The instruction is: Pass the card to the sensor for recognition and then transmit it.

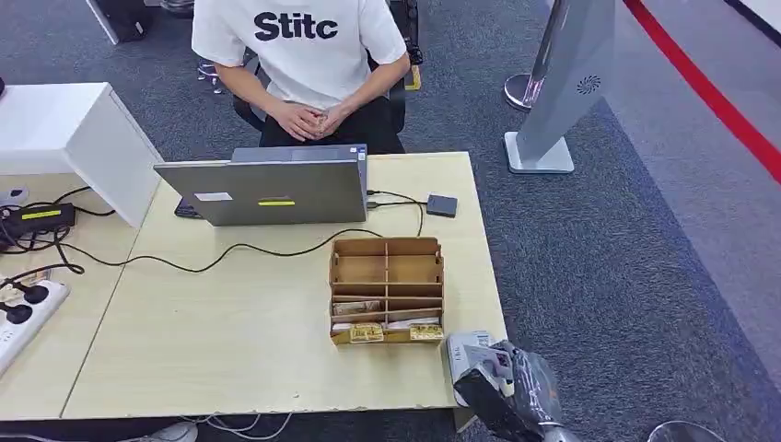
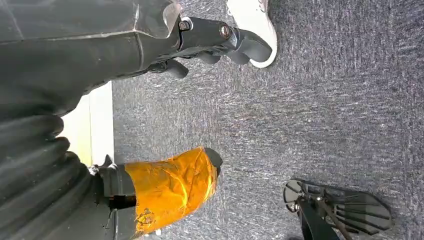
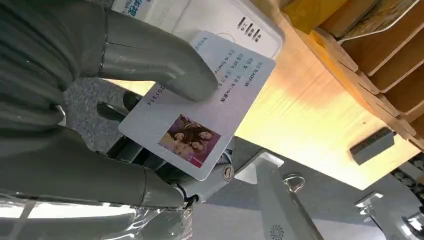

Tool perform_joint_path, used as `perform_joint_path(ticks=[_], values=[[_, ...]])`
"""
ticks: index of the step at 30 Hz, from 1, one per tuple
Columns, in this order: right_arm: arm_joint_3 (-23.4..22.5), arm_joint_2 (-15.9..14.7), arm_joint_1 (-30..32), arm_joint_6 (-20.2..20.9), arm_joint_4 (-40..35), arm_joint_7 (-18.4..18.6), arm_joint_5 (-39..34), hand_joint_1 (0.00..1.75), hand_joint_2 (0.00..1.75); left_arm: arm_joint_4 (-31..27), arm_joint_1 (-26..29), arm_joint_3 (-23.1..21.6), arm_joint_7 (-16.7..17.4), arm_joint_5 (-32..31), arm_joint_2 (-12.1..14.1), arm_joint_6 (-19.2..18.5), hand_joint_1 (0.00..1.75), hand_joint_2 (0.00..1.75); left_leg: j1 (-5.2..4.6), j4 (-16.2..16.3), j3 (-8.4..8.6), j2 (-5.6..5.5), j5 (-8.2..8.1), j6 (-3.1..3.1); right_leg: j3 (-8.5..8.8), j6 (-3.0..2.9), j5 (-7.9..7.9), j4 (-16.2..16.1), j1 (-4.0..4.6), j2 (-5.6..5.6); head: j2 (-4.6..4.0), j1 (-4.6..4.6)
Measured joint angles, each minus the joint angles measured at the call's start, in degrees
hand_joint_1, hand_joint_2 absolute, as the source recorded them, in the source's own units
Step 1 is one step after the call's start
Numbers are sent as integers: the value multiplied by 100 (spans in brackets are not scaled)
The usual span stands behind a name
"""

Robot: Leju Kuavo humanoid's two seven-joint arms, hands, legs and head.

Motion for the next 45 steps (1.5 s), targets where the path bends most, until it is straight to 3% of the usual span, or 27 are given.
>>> perform_joint_path(ticks=[31, 38, 41, 45], values=[[4, -46, -29, -53, -109, 129, 136, 175, 175, 0, -1, 81, 2, -101, 13, 0, 0, 175, 0, 0, 0, 0, 0, 0, 0, 0, 0, 0, 0, 0, 0, 0], [212, -90, -187, -131, -761, 116, 394, 175, 175, 0, -2, 127, 50, -203, 44, -20, 0, 175, 0, 0, 0, 2, 1, -1, 0, -1, 1, 2, 0, 1, 0, 2], [383, -98, -465, 81, -1220, 147, 457, 175, 175, 0, -4, 129, 57, -300, 66, -46, 0, 175, 0, 0, 1, 4, 2, -2, 1, -5, 4, 3, 0, 4, 0, 0], [775, -98, -1189, 594, -1445, 452, 420, 175, 175, 0, -31, 129, 55, -485, 103, -109, 0, 175, 2, 0, 4, 9, 11, -11, -1, -13, 10, 8, 0, 12, 0, 2]])
